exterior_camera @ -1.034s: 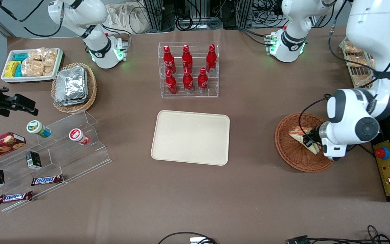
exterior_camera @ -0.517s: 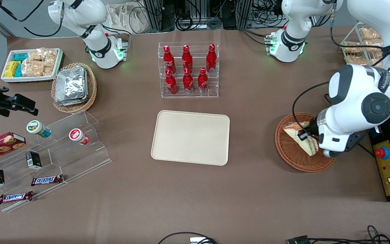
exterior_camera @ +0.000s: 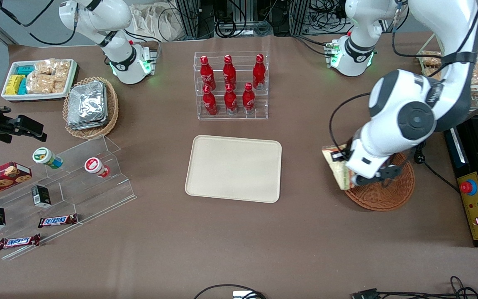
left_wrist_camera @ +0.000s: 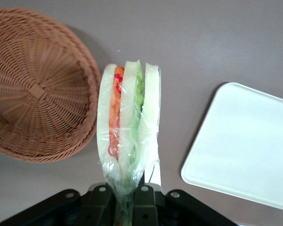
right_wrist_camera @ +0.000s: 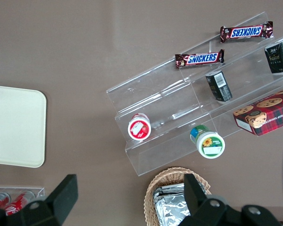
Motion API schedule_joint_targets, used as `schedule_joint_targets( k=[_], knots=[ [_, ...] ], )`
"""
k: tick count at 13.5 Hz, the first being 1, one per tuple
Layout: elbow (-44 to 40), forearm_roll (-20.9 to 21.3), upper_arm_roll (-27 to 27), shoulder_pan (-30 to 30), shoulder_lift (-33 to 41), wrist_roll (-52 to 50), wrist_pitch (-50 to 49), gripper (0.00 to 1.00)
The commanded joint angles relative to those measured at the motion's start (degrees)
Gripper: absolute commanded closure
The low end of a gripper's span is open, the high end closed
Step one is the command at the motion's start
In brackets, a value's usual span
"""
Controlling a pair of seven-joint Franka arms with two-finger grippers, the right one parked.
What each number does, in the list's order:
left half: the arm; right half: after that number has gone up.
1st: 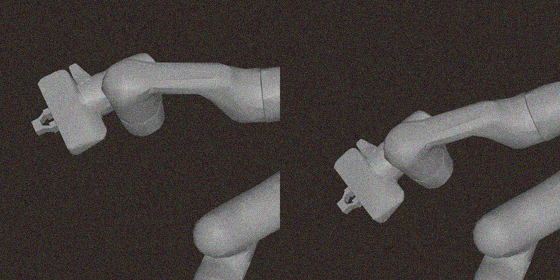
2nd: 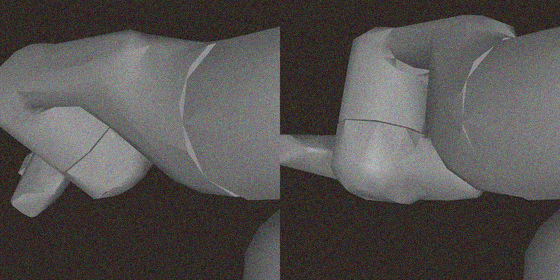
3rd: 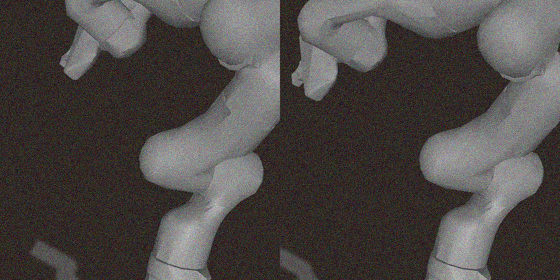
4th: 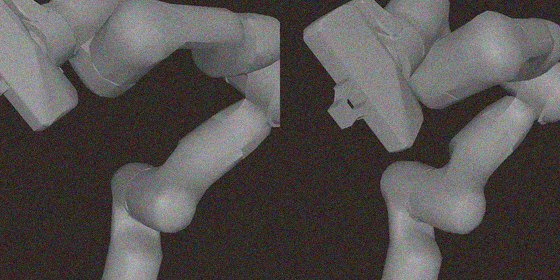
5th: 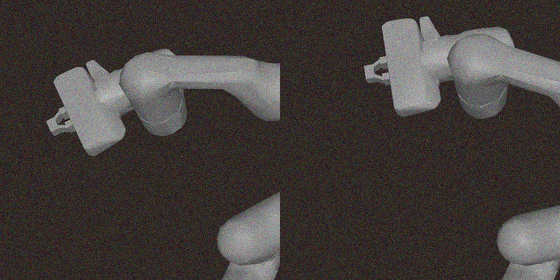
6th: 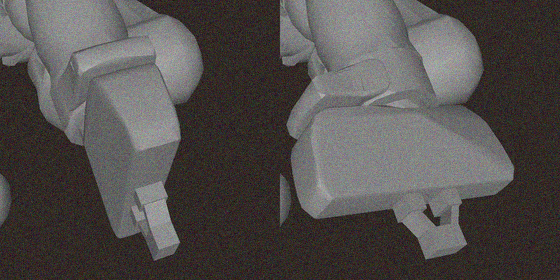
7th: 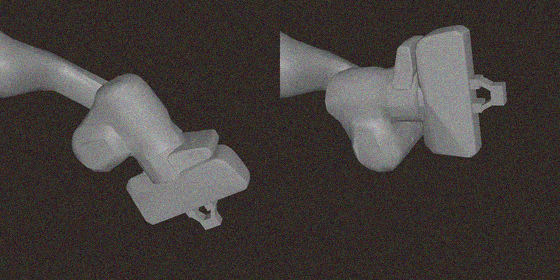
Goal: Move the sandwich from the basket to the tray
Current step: 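Carry the held sandwich from the basket over the cream tray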
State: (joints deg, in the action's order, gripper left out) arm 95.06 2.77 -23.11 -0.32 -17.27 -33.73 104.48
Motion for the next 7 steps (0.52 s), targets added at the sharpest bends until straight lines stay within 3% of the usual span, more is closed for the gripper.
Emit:
schedule_joint_targets(
  k=[1,7],
  knots=[
    [-3.8,4.6,-0.4,-6.1,-4.4,-3.0,-0.3,1.0],
    [-6.3,7.2,-4.6,-9.9,-13.9,-8.9,7.7,1.0]
  ],
)
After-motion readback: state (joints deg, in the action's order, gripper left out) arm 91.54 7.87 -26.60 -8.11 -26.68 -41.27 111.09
